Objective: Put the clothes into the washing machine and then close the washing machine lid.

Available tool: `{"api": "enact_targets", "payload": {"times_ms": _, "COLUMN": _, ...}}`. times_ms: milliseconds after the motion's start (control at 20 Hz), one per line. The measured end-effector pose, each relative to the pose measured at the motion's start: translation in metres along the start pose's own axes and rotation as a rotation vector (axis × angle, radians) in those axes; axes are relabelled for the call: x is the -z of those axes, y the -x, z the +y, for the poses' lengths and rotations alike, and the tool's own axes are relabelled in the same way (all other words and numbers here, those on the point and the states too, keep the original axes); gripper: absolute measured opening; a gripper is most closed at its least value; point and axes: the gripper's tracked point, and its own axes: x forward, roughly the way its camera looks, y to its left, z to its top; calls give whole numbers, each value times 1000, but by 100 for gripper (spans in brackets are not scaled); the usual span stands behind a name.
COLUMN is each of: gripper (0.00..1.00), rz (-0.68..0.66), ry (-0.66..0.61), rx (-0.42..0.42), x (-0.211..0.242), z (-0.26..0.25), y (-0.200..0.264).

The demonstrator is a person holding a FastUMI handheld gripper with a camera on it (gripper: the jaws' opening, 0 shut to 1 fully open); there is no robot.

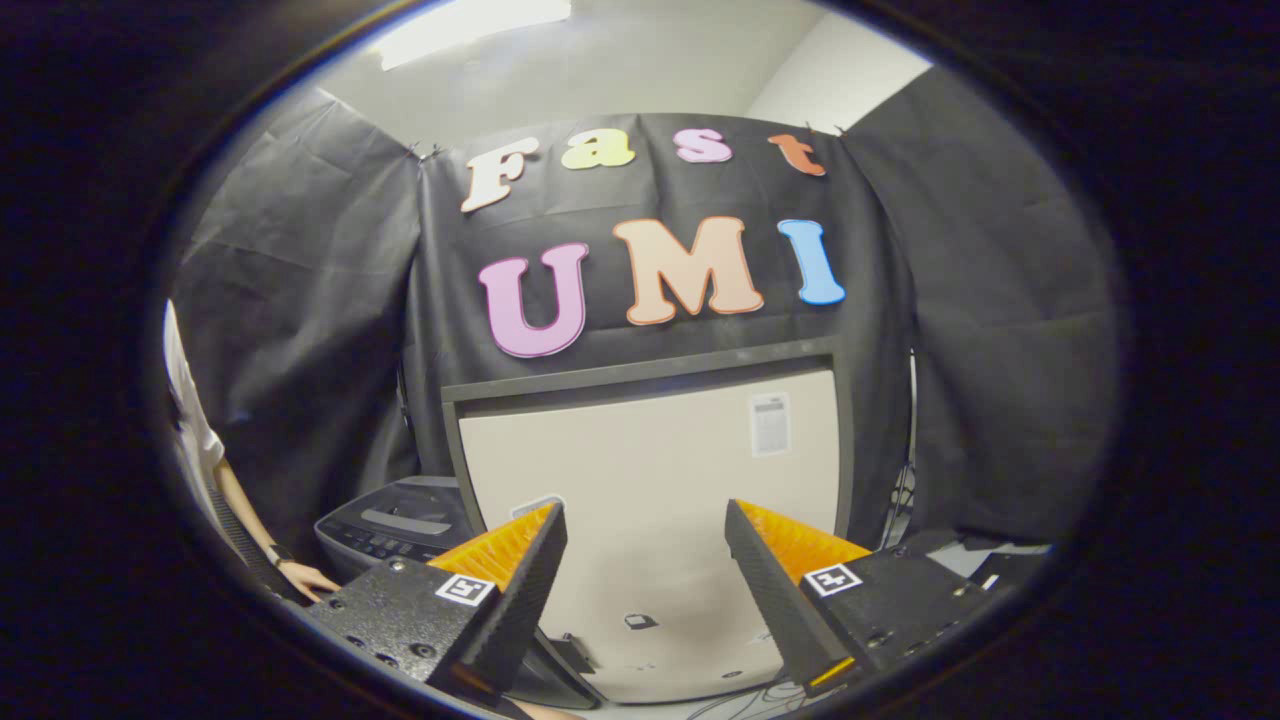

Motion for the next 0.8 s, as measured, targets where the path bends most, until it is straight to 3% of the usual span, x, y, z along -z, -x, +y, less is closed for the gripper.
{"api": "enact_targets", "payload": {"times_ms": 350, "gripper": 97, "rz": 51, "ry": 26, "rx": 32, "x": 42, "z": -12, "y": 41}}
{"api": "enact_targets", "payload": {"times_ms": 800, "gripper": 97, "rz": 115, "ry": 51, "rx": -20, "x": 76, "z": 3, "y": 59}}
